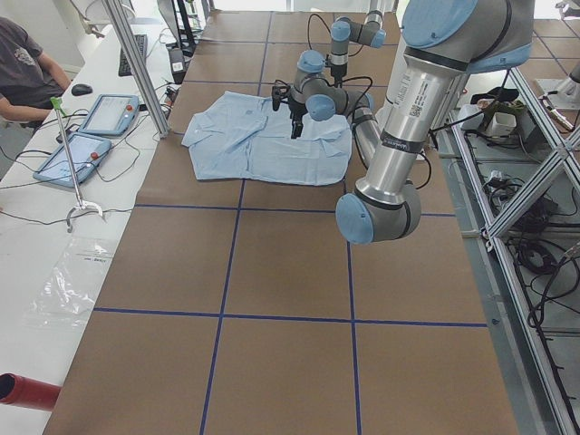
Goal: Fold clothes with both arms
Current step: 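Lower both grippers and grasp the near hem corners of the shirt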
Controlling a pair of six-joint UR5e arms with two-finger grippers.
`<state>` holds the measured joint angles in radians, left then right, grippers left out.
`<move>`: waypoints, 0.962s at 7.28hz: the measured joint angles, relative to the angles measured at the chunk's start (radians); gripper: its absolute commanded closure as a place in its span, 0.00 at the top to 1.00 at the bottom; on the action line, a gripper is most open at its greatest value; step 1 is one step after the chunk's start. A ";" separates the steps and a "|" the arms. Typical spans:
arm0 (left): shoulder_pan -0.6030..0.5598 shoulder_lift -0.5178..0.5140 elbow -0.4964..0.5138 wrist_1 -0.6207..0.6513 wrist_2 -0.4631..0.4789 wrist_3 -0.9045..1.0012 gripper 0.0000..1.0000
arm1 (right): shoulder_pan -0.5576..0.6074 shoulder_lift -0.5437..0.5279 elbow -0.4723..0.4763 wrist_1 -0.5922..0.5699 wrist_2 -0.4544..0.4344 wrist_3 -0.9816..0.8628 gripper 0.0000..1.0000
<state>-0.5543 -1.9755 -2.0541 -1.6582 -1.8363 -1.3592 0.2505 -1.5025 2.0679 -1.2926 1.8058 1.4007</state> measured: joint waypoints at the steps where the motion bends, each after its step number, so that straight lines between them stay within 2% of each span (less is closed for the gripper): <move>1: 0.037 0.068 -0.023 -0.002 0.010 -0.021 0.96 | 0.001 0.007 0.004 0.001 -0.005 0.003 0.00; 4: 0.188 0.206 -0.035 -0.064 0.077 -0.154 0.94 | 0.004 0.032 0.006 0.001 -0.020 0.004 0.00; 5: 0.210 0.232 -0.011 -0.112 0.090 -0.182 0.94 | 0.004 0.034 0.005 0.001 -0.024 0.004 0.00; 7: 0.231 0.239 0.044 -0.157 0.110 -0.205 0.86 | 0.004 0.036 0.001 0.001 -0.026 0.004 0.00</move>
<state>-0.3232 -1.7363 -2.0098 -1.8155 -1.7262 -1.5644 0.2546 -1.4664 2.0689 -1.2921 1.7797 1.4051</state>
